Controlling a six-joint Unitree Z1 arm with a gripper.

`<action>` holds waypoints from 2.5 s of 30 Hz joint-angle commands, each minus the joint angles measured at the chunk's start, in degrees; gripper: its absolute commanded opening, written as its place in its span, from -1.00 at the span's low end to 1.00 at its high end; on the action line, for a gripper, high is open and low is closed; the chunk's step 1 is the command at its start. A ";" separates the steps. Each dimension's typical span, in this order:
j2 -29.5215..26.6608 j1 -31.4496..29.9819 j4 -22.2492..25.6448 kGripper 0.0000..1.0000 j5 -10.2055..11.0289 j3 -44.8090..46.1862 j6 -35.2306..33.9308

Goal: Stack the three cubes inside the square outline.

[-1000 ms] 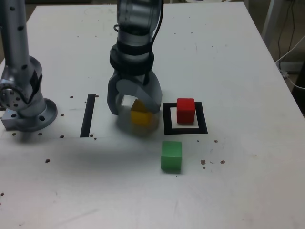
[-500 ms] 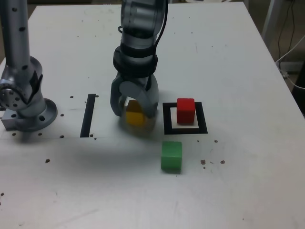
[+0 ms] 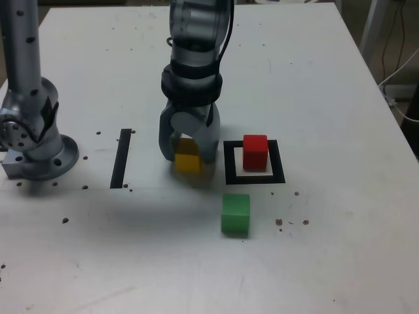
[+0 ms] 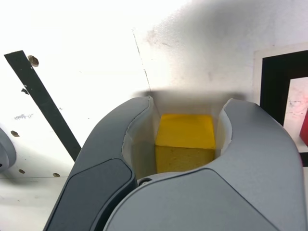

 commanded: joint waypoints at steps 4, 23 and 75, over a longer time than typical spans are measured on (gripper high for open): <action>0.10 -0.27 3.16 -0.73 -0.22 -3.24 0.09; 8.61 -0.32 20.25 -0.73 -1.44 -31.46 -1.80; 11.82 1.15 14.85 0.46 0.71 -28.97 -4.01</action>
